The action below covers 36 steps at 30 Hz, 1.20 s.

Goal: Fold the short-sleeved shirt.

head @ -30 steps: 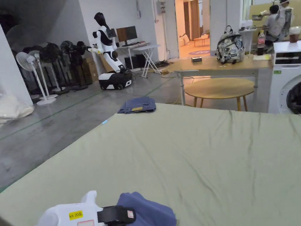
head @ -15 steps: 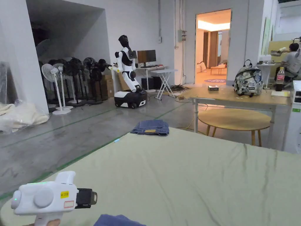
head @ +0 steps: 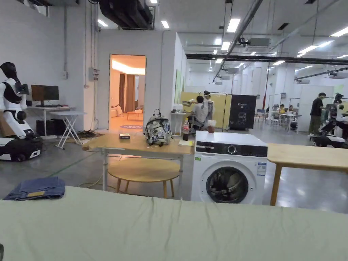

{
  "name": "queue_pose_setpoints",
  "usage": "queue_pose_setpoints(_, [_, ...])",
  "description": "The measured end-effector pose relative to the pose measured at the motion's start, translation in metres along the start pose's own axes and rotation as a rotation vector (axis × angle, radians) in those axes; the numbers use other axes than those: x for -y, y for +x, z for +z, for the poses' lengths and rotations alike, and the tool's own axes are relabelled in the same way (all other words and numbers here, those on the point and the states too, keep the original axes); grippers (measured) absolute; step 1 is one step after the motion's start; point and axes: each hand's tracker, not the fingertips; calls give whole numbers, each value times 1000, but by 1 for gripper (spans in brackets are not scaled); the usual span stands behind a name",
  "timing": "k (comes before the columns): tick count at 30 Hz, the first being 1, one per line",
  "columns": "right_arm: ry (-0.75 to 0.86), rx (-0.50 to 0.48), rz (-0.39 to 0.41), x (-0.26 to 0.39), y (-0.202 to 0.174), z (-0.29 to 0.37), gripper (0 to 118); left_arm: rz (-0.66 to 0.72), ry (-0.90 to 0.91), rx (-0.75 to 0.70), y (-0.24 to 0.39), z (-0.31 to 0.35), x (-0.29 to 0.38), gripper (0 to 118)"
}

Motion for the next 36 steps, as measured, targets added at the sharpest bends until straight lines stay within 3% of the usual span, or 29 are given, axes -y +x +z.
queue_pose_setpoints(3, [91, 57, 61, -5, -11, 7, 0, 67, -18, 60, 26, -18, 22, 61])
queue_pose_setpoints(7, [134, 31, 48, -7, -18, 18, 0, 63, -18, 114, 55, -27, 35, 58])
queue_pose_setpoints(8, [140, 39, 50, -6, -20, 21, 0, 57, -13, 110, 61, -25, 37, 53])
queue_pose_setpoints(12, [152, 61, 23, 0, -15, 31, 0, 39, -60, 151, 70, -24, 40, 0])
queue_pose_setpoints(14, [157, 18, -42, 6, -13, 38, 0, 14, -42, 126, 78, -20, 37, 0])
queue_pose_setpoints(19, [122, 42, 5, 10, -18, 34, 0, 72, -69, 174, 83, -21, 43, 0])
queue_pose_setpoints(24, [113, 17, -40, 12, -19, 32, 0, 89, -54, 169, 82, -20, 42, 0])
queue_pose_setpoints(32, [118, 54, -7, 12, -26, 28, 0, 125, -50, 167, 76, -19, 46, 0])
queue_pose_setpoints(36, [117, 50, -6, 10, -27, 27, 11, 132, -51, 168, 73, -20, 48, 0])
